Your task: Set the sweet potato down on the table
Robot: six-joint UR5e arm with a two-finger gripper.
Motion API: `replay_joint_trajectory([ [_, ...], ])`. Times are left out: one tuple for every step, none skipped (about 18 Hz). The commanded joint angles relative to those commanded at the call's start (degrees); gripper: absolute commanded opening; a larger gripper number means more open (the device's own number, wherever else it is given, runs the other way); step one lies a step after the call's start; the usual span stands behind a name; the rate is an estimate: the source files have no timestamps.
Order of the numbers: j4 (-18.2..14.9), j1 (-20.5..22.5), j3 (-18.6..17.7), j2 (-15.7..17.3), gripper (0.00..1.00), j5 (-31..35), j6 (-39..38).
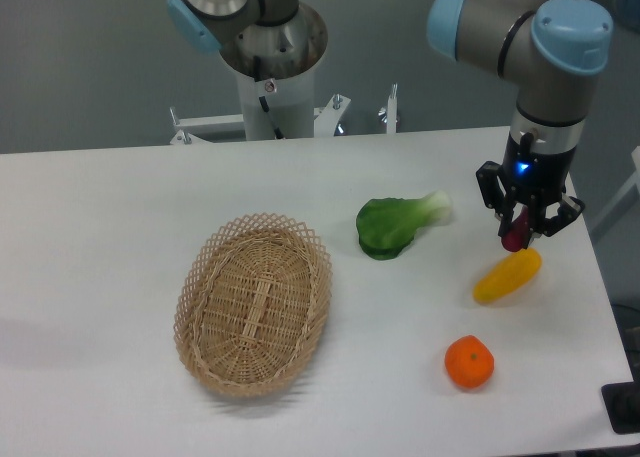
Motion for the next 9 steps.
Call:
replay_joint_trajectory([
  [-0.35,0.0,0.0,0.0,0.26,0.0,-0.17],
  [-0.44,0.0,0.09,0.0,0.26,0.0,-0.96],
  [-0.44,0.0,0.17,-0.09,0.26,-0.09,-2.62],
  [-0.35,0.0,0.52,-0.35,0.26,-0.26,-3.85],
  [-0.26,0.0,0.61,-0.35,0.26,-0.26,-4.22],
  [-0.35,-0.09,0.62,-0.35,0.26,-0.26,-4.22],
  [-0.35,-0.09,0.79,-0.35,0.26,-0.35,-4.48],
  [-0.35,-0.18,0.97,-0.44,0.26,-0.35,-5.0],
  [-0.35,-0.26,0.97,-0.44,0.26,-0.44,-5.97],
])
